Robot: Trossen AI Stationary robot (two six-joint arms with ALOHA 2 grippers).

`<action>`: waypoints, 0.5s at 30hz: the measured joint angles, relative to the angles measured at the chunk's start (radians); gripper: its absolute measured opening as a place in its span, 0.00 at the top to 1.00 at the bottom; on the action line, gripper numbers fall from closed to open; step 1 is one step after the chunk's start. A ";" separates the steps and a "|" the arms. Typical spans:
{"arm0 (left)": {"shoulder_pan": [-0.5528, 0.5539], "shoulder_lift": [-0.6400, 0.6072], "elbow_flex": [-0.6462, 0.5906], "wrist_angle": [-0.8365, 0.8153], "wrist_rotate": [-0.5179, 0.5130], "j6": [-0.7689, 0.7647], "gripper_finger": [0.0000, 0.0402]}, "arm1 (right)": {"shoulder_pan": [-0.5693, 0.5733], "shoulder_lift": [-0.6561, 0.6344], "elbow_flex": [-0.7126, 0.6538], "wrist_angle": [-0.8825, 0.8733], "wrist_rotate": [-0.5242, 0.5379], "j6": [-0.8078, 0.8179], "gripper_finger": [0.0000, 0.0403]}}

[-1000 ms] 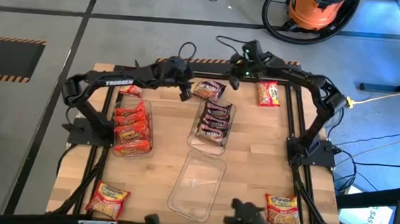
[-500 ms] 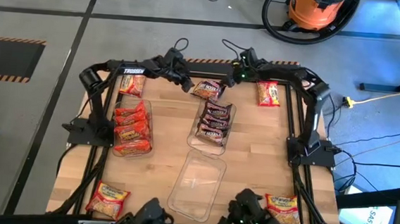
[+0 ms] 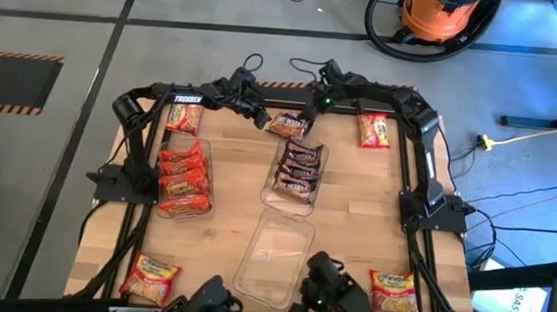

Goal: Sort Maruchan noodles
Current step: Put the black noodle pack into the top right transparent bin

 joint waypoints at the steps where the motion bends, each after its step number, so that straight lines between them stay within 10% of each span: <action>1: -0.001 0.000 0.000 0.001 0.000 0.001 0.66 | 0.012 0.004 0.019 -0.023 0.009 -0.019 0.25; 15: -0.011 0.000 0.000 0.008 -0.004 0.029 0.66 | 0.099 0.024 0.053 -0.113 0.080 -0.192 0.61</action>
